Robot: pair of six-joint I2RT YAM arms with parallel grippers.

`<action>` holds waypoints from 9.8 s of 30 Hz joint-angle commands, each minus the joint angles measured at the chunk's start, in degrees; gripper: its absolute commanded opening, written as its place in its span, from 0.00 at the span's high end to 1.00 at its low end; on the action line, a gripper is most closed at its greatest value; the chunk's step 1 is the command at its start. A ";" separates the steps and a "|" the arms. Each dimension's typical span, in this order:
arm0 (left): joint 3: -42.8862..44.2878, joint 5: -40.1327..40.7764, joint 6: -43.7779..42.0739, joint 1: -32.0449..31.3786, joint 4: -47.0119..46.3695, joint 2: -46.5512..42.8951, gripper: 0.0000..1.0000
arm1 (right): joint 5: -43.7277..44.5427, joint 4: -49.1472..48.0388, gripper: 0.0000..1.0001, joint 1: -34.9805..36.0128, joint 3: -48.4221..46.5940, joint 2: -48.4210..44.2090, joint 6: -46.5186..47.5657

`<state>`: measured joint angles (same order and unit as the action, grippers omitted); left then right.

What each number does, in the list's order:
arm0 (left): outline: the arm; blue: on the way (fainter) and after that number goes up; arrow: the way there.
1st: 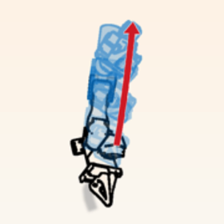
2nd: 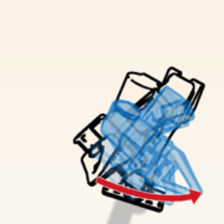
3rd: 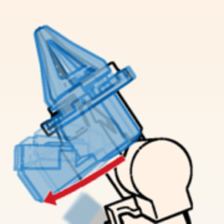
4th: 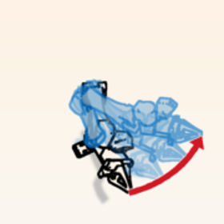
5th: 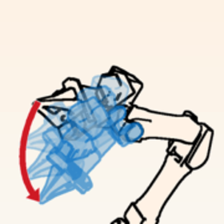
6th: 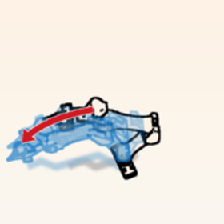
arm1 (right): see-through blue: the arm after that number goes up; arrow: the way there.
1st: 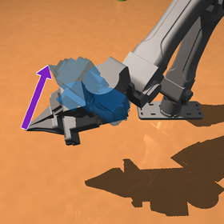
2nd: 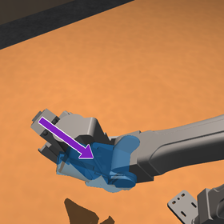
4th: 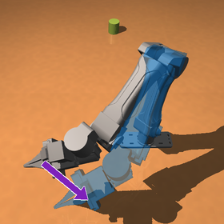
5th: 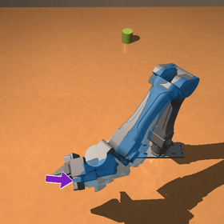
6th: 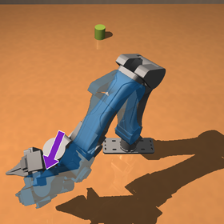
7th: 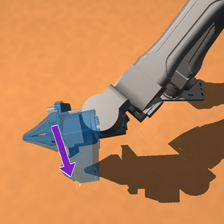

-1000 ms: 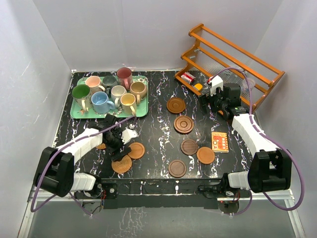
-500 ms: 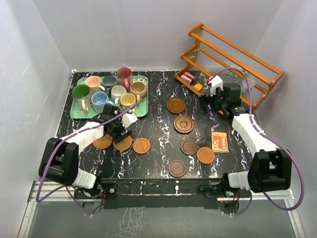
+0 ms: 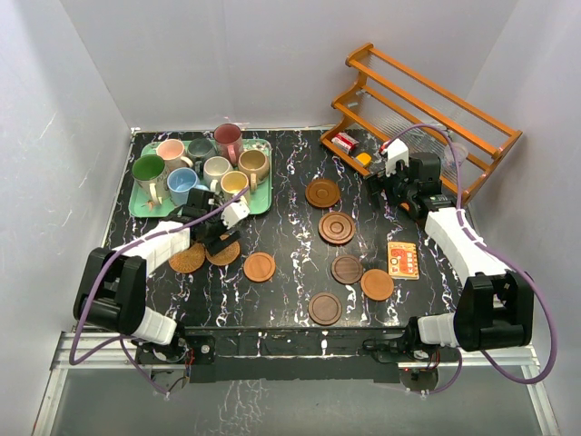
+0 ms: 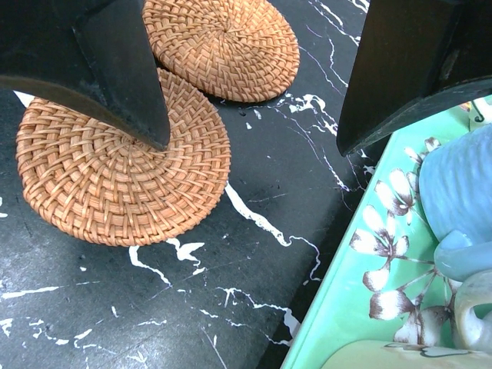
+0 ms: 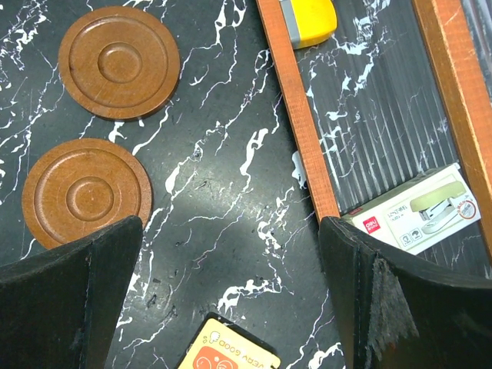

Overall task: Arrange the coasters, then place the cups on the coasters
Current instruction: Move the coaster to the corner of the board, then move the coaster to the center of the board.

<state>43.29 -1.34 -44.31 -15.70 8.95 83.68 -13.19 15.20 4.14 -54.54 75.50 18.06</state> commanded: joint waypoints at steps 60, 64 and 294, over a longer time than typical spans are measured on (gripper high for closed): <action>28.25 -18.94 2.90 -34.11 21.00 13.35 0.01 | -3.91 -1.53 0.02 -3.34 -1.45 -1.24 -2.68; 32.65 -16.38 4.30 -40.17 19.81 19.41 0.01 | -3.42 -1.97 0.02 -3.69 -1.18 -1.52 -3.30; 20.17 -10.73 19.31 -11.62 13.64 -0.53 0.01 | 7.13 6.53 0.02 22.25 9.06 3.95 10.38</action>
<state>63.02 -11.38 -25.67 -27.51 22.76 84.88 -8.03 24.34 25.80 -45.76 80.93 28.08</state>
